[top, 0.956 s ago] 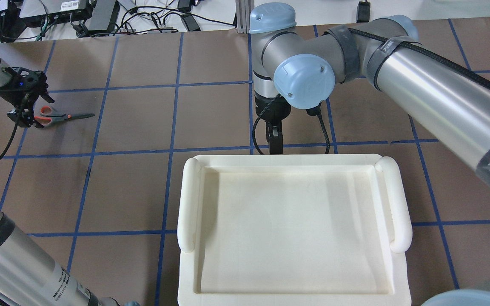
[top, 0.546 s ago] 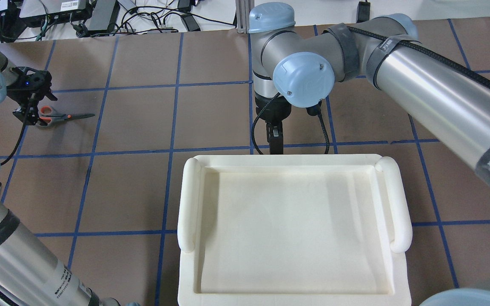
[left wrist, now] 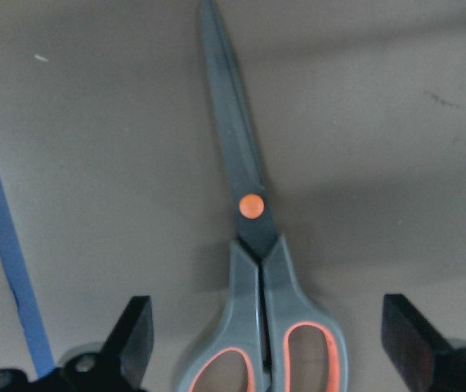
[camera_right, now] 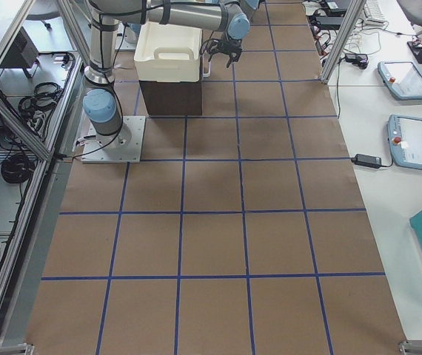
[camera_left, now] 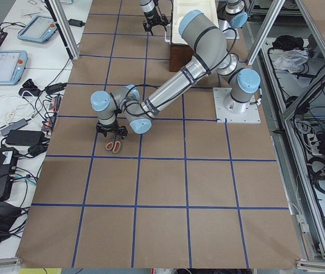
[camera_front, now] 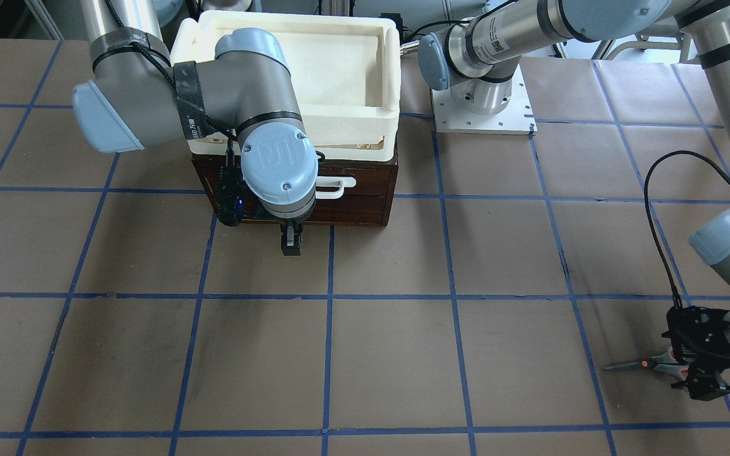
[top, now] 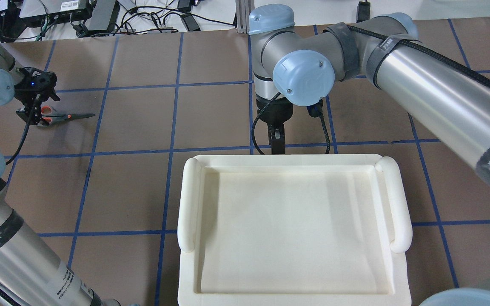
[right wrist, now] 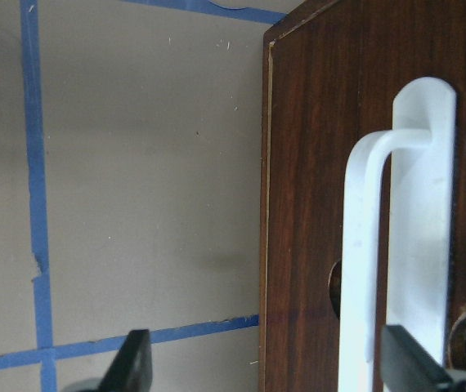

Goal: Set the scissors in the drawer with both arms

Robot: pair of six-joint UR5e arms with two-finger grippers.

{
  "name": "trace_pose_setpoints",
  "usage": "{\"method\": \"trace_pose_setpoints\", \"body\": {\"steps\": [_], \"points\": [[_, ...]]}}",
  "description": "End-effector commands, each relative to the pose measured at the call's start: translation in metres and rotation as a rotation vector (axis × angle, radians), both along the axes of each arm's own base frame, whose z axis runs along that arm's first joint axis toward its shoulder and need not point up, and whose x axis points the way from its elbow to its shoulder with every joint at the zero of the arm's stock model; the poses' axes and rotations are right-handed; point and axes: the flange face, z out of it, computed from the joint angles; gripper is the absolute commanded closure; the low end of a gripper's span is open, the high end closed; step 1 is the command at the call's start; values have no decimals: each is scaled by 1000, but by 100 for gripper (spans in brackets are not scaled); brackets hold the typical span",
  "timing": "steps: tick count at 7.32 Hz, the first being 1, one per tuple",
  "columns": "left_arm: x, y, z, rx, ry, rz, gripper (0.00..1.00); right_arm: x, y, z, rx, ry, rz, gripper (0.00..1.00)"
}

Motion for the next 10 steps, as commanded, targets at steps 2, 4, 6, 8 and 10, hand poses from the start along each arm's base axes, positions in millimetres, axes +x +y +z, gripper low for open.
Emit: {"method": "trace_pose_setpoints", "body": {"steps": [2,4,6,8,10], "points": [[-1,-1,-15,7,23,-30,1,-1,5,-4,53,1,2,0],[-2,0,-18,9,32,-36,10,0,4,-15,70,7,3,0],[-1,-1,-25,15,36,-64,12,1,5,-19,80,10,5,0],[-1,-2,-21,2,29,-68,38,1,4,-30,98,15,6,0],[0,-3,-18,-5,24,-69,68,1,3,-35,106,16,7,0]]}}
